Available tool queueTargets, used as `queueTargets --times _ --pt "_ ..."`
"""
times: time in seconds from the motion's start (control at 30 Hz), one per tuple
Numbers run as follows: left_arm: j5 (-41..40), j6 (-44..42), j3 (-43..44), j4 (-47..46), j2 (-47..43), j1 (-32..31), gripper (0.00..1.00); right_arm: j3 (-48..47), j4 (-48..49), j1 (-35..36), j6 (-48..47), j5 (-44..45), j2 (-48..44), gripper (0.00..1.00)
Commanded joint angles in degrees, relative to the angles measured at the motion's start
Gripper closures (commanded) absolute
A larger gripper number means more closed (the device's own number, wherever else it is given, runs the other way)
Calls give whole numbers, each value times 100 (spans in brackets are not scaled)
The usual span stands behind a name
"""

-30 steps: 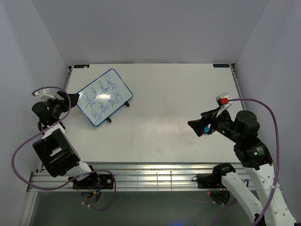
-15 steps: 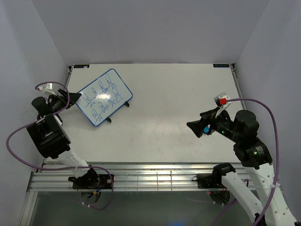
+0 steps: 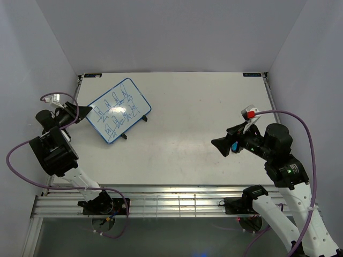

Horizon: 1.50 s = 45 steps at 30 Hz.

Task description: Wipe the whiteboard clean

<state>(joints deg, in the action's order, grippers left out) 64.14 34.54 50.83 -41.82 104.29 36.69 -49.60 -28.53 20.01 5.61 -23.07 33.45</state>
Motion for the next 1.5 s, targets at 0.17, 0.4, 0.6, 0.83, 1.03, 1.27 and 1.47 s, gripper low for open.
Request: queueTargets --times 0.17,0.4,0.6,0.83,1.03,1.27,1.47 --pt "222 88 147 -291 47 49 58 -225 50 47 -86 -22 -14 2" --pt "239 131 147 -335 91 75 64 -190 76 47 -95 -92 3 2" --pt "310 219 191 -449 179 84 67 -190 102 56 -86 -136 12 1" --pt "389 386 173 -722 302 84 69 -190 120 56 -86 -180 30 1" --pt "433 509 191 -871 285 84 78 -146 164 47 -86 -189 21 1" --pt "477 843 234 -1301 188 84 100 -102 173 56 -112 -180 -5 1" --pt "582 1394 366 -2106 127 84 100 -111 173 56 -112 -189 -23 1"
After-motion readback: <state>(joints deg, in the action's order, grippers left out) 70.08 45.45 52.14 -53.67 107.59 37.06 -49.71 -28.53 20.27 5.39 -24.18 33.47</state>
